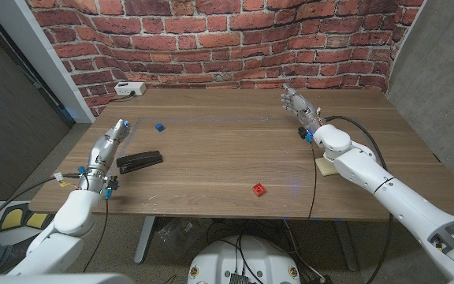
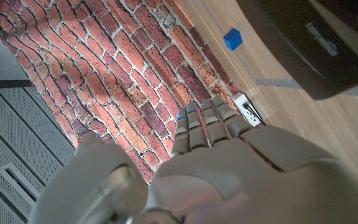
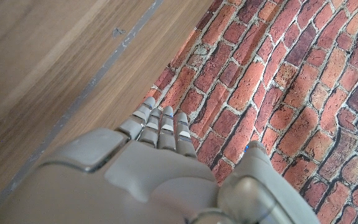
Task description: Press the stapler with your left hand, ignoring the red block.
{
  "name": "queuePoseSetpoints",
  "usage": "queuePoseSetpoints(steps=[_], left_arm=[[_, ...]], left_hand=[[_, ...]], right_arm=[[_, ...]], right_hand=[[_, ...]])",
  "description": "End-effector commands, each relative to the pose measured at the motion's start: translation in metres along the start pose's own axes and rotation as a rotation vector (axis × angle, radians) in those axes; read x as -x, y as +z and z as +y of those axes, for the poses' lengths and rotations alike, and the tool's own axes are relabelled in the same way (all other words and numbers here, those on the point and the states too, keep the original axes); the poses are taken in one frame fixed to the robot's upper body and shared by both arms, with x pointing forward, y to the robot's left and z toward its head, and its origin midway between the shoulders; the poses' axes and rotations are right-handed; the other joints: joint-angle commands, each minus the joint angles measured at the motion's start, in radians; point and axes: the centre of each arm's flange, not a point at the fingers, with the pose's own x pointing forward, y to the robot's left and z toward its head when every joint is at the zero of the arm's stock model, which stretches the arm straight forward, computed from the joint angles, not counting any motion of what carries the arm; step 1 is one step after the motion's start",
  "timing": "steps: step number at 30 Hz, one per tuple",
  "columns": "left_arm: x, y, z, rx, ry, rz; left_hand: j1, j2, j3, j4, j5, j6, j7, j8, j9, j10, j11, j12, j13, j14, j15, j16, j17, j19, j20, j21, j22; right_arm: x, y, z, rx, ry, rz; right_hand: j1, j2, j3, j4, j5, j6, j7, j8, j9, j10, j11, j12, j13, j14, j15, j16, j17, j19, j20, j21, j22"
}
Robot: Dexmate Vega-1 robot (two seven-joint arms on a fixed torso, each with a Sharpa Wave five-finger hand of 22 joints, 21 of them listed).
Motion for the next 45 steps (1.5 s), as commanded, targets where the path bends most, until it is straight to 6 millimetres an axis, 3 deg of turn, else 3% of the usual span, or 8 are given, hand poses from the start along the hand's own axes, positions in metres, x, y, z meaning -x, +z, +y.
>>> queuePoseSetpoints(steps=[1,23,45], left_arm=[[0.03,0.003,0.014,-0.061,0.059,0.009],[0.062,0.0,0.015,-0.159,0.146,0.03],[0.069,0.008,0.005,-0.44,0.222,0.013]], left_hand=[[0.003,0.008,-0.005,-0.001,0.008,0.017,-0.001,0.009,0.001,0.013,-0.002,-0.002,0.006,0.016,-0.002,-0.001,0.003,0.013,-0.001,0.001,0.0],[0.023,0.007,-0.012,-0.008,0.019,0.074,0.0,0.015,0.001,0.067,-0.006,0.002,0.006,0.064,-0.002,0.002,0.003,0.05,-0.003,0.0,-0.001],[0.039,0.013,-0.018,-0.011,0.03,0.136,-0.017,0.023,0.001,0.11,-0.019,0.001,0.006,0.102,-0.013,0.0,0.003,0.087,0.002,-0.001,0.0]], right_arm=[[-0.005,0.001,0.008,0.008,0.01,0.005],[-0.007,0.0,0.02,0.014,0.034,0.028],[-0.011,-0.003,0.027,0.008,0.059,0.041]], right_hand=[[0.011,-0.002,0.001,-0.008,0.003,0.008,-0.001,0.003,0.003,0.006,0.0,0.003,0.002,0.001,0.003,0.005,0.002,0.005,0.005,0.006,0.002],[0.012,-0.004,0.0,-0.01,0.002,0.009,0.001,0.003,0.003,0.006,0.001,0.003,0.002,0.001,0.004,0.005,0.002,0.004,0.007,0.006,0.002],[0.011,-0.003,-0.001,-0.01,0.002,0.01,0.001,0.002,0.003,0.007,-0.001,0.003,0.002,-0.001,0.004,0.004,0.002,0.002,0.007,0.006,0.002]])
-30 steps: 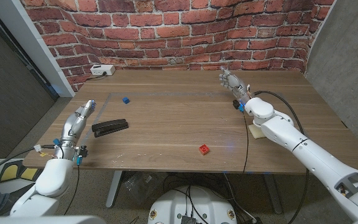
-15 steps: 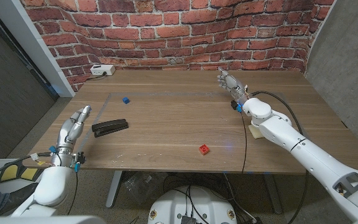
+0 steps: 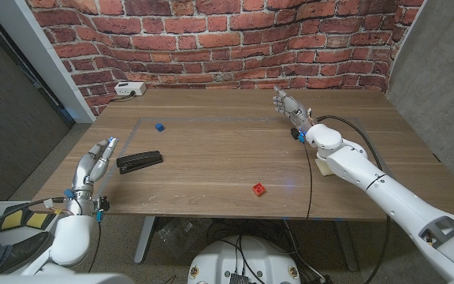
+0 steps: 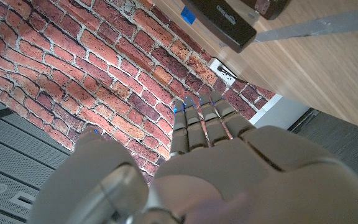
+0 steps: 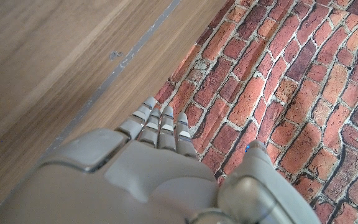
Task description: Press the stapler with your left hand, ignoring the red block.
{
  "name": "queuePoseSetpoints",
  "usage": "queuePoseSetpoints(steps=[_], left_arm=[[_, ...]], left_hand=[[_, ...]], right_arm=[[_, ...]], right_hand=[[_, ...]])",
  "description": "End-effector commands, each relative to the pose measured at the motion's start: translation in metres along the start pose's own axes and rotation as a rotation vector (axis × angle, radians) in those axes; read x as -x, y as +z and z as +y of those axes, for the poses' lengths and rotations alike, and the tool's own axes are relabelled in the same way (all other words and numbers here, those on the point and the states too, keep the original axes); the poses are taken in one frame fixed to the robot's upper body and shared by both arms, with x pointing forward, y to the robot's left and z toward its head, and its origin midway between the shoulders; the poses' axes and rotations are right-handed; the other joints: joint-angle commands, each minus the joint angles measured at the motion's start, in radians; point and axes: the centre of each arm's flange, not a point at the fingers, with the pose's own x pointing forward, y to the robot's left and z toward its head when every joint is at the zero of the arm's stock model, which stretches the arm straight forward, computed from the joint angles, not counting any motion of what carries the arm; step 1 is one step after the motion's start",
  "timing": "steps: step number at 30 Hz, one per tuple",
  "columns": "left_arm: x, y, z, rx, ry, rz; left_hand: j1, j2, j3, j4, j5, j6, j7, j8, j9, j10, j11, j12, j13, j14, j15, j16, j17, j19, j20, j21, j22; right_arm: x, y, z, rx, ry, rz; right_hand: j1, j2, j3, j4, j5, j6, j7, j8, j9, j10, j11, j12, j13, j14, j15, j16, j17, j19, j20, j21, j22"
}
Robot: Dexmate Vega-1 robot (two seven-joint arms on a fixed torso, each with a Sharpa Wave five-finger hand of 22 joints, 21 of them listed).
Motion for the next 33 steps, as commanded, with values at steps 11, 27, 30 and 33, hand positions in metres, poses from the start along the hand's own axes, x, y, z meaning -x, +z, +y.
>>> queuePoseSetpoints(steps=[11,27,30,33], left_arm=[[0.003,0.015,0.001,-0.332,0.042,-0.044],[-0.007,0.032,-0.005,-0.581,0.018,-0.069],[-0.006,0.036,-0.005,-0.669,0.016,-0.079],[-0.006,0.039,-0.006,-0.763,0.026,-0.106]], left_hand=[[0.018,0.005,-0.009,0.0,0.018,0.05,-0.009,0.011,0.005,0.035,-0.015,-0.003,0.006,0.023,-0.011,-0.005,0.004,0.025,-0.001,-0.005,0.0],[0.02,0.016,-0.012,0.004,0.021,0.046,-0.02,0.0,0.005,0.02,-0.024,-0.019,0.006,0.006,-0.021,-0.017,0.004,0.006,-0.003,-0.019,0.001],[0.02,0.017,-0.012,0.005,0.022,0.049,-0.025,-0.001,0.005,0.022,-0.029,-0.019,0.006,0.009,-0.025,-0.017,0.005,0.006,-0.004,-0.02,0.001],[0.019,0.02,-0.013,0.007,0.022,0.054,-0.033,-0.001,0.005,0.03,-0.039,-0.019,0.006,0.012,-0.033,-0.017,0.005,0.007,-0.001,-0.021,0.001]], right_arm=[[-0.001,-0.004,0.004,-0.005,0.019,0.009],[-0.002,-0.004,-0.002,0.001,0.02,0.01],[-0.004,-0.005,-0.002,0.001,0.024,0.016],[-0.006,-0.007,-0.002,-0.003,0.029,0.02]], right_hand=[[0.006,0.001,0.003,-0.006,0.002,0.028,0.0,0.008,0.003,0.013,0.006,0.005,0.002,0.003,0.007,0.006,0.003,0.004,0.008,0.007,0.002],[0.006,0.002,0.003,-0.006,0.002,0.026,0.001,0.006,0.003,0.014,0.007,0.005,0.002,0.006,0.006,0.007,0.003,0.007,0.007,0.008,0.002],[0.006,0.002,0.003,-0.006,0.002,0.025,0.001,0.005,0.003,0.014,0.007,0.005,0.002,0.006,0.005,0.007,0.003,0.006,0.007,0.008,0.002],[0.006,0.002,0.003,-0.006,0.002,0.026,0.001,0.006,0.003,0.017,0.008,0.006,0.002,0.008,0.004,0.007,0.003,0.008,0.007,0.009,0.002]])
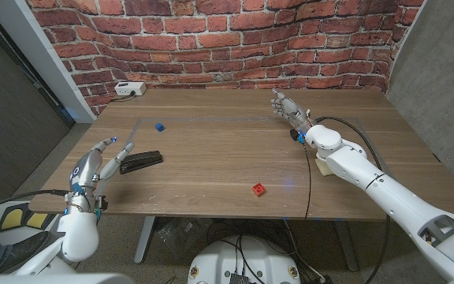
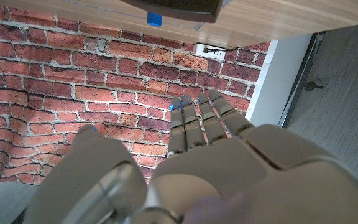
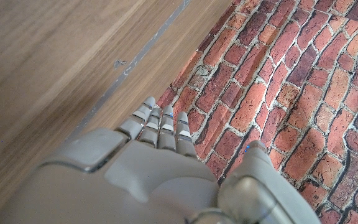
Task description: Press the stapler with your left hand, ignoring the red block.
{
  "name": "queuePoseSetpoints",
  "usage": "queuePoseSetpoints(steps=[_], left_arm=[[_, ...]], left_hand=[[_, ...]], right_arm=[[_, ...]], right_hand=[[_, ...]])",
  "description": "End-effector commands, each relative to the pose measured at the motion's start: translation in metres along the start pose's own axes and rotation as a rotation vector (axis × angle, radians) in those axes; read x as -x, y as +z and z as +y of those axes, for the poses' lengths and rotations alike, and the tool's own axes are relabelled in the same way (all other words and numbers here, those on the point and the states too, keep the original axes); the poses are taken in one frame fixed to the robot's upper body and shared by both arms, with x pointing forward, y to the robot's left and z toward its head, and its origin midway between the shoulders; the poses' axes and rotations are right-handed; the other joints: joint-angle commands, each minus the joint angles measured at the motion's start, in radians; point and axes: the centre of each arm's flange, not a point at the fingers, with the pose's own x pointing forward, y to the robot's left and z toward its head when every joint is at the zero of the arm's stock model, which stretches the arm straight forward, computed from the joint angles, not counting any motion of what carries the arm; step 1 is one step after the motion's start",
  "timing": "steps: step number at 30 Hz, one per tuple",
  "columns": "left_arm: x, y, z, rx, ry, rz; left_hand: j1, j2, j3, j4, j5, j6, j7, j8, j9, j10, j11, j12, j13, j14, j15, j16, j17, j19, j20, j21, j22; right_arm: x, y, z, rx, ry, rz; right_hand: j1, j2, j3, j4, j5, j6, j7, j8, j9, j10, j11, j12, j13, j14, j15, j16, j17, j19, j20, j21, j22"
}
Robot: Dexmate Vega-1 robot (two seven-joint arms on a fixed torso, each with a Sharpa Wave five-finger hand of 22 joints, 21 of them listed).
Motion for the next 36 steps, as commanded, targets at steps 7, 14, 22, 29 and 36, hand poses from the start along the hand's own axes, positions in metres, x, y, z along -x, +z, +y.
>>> queuePoseSetpoints(steps=[7,14,22,29,36], left_arm=[[-0.002,0.018,0.001,-0.34,-0.001,-0.066],[0.002,0.016,-0.004,-0.352,-0.044,-0.048],[0.004,0.016,-0.01,-0.35,-0.092,-0.043],[0.004,0.016,-0.011,-0.376,-0.131,-0.019],[0.008,0.011,-0.017,-0.324,-0.117,-0.008]], left_hand=[[-0.002,0.012,-0.011,0.004,0.005,0.009,-0.022,-0.003,0.003,0.014,-0.025,-0.001,0.004,0.011,-0.019,-0.001,0.005,-0.003,-0.007,-0.001,0.001],[-0.003,0.013,-0.014,0.006,0.006,0.018,-0.024,-0.003,0.003,0.023,-0.023,-0.001,0.004,0.021,-0.022,0.001,0.005,0.01,-0.013,0.001,0.001],[-0.003,0.015,-0.017,0.007,0.007,0.026,-0.023,-0.004,0.003,0.03,-0.023,-0.003,0.004,0.026,-0.021,0.0,0.004,0.027,-0.018,0.005,0.001],[-0.003,0.015,-0.02,0.009,0.008,0.036,-0.02,-0.004,0.003,0.032,-0.022,-0.005,0.004,0.027,-0.02,-0.001,0.004,0.028,-0.016,0.003,0.001],[-0.004,0.016,-0.022,0.01,0.008,0.041,-0.022,-0.004,0.003,0.035,-0.023,-0.006,0.004,0.029,-0.02,-0.002,0.004,0.027,-0.019,0.001,0.001]], right_arm=[[-0.005,-0.001,-0.001,-0.006,0.009,-0.002],[-0.008,0.0,0.0,-0.014,0.015,0.0],[-0.012,0.001,0.0,-0.007,0.033,0.005],[-0.016,0.0,0.002,-0.012,0.049,0.003],[-0.017,0.0,0.003,-0.015,0.05,-0.001]], right_hand=[[0.006,0.002,0.002,-0.006,0.002,0.013,0.002,0.006,0.001,0.012,0.0,0.006,0.002,0.008,0.0,0.008,0.003,0.005,0.004,0.009,0.002],[0.005,0.003,0.002,-0.006,0.002,0.015,0.002,0.006,0.001,0.013,0.001,0.006,0.002,0.009,0.0,0.008,0.003,0.005,0.004,0.009,0.002],[0.006,0.004,0.003,-0.006,0.002,0.014,0.001,0.005,0.001,0.013,0.0,0.006,0.002,0.009,0.0,0.008,0.003,0.007,0.002,0.01,0.002],[0.006,0.005,0.003,-0.006,0.002,0.015,0.0,0.005,0.001,0.013,0.0,0.006,0.002,0.01,-0.001,0.008,0.003,0.007,0.002,0.01,0.002],[0.007,0.006,0.003,-0.007,0.002,0.017,-0.012,0.005,0.001,0.018,-0.007,0.007,0.002,0.014,-0.007,0.008,0.003,0.011,-0.003,0.011,0.002]])
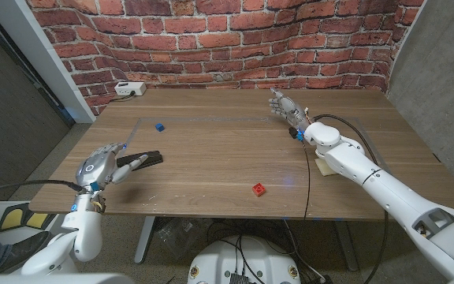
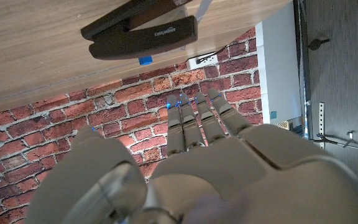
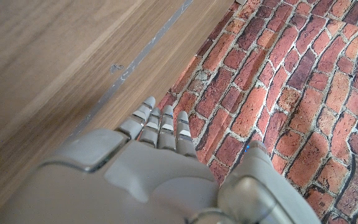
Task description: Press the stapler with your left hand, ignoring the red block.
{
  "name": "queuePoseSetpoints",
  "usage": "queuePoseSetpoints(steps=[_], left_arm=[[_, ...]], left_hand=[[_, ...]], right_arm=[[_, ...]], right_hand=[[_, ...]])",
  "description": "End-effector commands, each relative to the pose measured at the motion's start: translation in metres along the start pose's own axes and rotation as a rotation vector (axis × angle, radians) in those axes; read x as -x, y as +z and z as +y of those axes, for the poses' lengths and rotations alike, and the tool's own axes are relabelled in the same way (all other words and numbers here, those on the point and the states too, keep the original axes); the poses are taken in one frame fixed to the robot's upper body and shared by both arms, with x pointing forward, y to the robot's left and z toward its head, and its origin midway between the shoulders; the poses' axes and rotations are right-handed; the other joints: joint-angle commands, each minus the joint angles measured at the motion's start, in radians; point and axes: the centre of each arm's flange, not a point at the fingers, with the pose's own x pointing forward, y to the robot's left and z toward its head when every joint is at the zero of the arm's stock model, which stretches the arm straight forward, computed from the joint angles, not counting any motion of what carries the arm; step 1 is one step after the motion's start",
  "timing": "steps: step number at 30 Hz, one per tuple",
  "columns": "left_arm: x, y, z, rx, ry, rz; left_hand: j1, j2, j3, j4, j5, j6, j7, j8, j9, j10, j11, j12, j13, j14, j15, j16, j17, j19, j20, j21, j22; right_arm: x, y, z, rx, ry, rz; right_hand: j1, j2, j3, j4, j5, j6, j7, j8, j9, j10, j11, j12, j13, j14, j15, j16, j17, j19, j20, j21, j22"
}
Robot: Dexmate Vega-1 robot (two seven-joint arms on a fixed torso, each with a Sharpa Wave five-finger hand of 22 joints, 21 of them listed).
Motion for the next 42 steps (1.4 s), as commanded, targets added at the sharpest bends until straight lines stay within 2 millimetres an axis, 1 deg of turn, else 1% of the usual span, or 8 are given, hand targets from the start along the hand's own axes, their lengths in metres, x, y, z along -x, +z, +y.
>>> queuePoseSetpoints(steps=[1,11,18,21,30,42], left_arm=[[0.004,-0.003,-0.012,0.043,-0.029,0.019],[0.003,-0.004,-0.017,0.044,-0.044,0.017],[0.002,-0.003,-0.021,0.052,-0.074,0.019],[0.003,-0.001,-0.021,0.058,-0.071,0.017],[0.005,-0.001,-0.021,0.068,-0.07,0.021],[0.007,0.001,-0.037,0.108,-0.085,0.037]], left_hand=[[-0.001,0.005,-0.007,0.0,0.004,0.012,0.0,-0.004,0.003,0.009,-0.001,-0.006,0.001,0.008,0.002,-0.002,0.004,0.004,-0.004,0.001,0.001],[0.001,0.008,-0.009,0.001,0.006,0.033,0.001,-0.001,0.003,0.019,-0.002,-0.007,0.001,0.016,0.0,-0.002,0.004,0.007,-0.004,-0.001,0.001],[0.003,0.01,-0.01,0.001,0.006,0.033,0.001,-0.003,0.003,0.018,0.0,-0.009,0.001,0.012,-0.001,-0.004,0.004,0.005,-0.003,-0.003,0.001],[0.004,0.011,-0.01,0.001,0.006,0.033,0.0,-0.004,0.003,0.017,-0.004,-0.011,0.001,0.011,0.0,-0.005,0.004,0.005,-0.003,-0.004,0.001],[0.005,0.012,-0.011,0.002,0.007,0.036,-0.001,-0.006,0.003,0.02,0.0,-0.012,0.001,0.012,0.0,-0.006,0.004,0.006,-0.003,-0.005,0.001],[0.008,0.015,-0.013,0.002,0.008,0.037,0.0,-0.009,0.003,0.019,-0.001,-0.015,0.002,0.01,0.0,-0.008,0.004,0.005,-0.004,-0.007,0.001]], right_arm=[[-0.004,0.0,0.002,-0.002,0.014,-0.004],[0.0,-0.001,0.002,-0.005,0.002,-0.007],[0.004,0.006,0.001,0.008,-0.013,-0.037],[0.005,0.009,0.0,0.015,-0.015,-0.047],[0.005,0.009,-0.001,0.001,-0.016,-0.053],[0.006,0.009,-0.001,-0.048,0.001,-0.078]], right_hand=[[0.007,0.006,0.004,-0.007,0.002,0.003,-0.01,0.005,0.003,0.009,-0.003,0.003,0.002,0.009,-0.003,0.004,0.003,0.011,-0.003,0.003,0.002],[0.008,0.008,0.004,-0.007,0.002,0.004,-0.011,0.005,0.004,0.009,-0.002,0.003,0.002,0.009,-0.002,0.003,0.003,0.011,-0.003,0.003,0.002],[0.008,0.008,0.004,-0.008,0.002,0.004,-0.013,0.004,0.004,0.009,-0.002,0.002,0.002,0.008,-0.003,0.003,0.003,0.011,-0.004,0.003,0.002],[0.008,0.008,0.004,-0.008,0.002,0.004,-0.015,0.004,0.004,0.008,-0.011,0.002,0.002,0.01,-0.006,0.003,0.003,0.011,-0.004,0.003,0.002],[0.008,0.007,0.003,-0.008,0.002,0.004,-0.018,0.003,0.004,0.01,-0.01,0.002,0.002,0.014,-0.009,0.004,0.003,0.015,-0.007,0.005,0.002],[0.007,0.007,0.003,-0.008,0.002,0.003,-0.017,0.003,0.004,0.011,-0.008,0.002,0.002,0.014,-0.008,0.004,0.002,0.016,-0.008,0.005,0.002]])
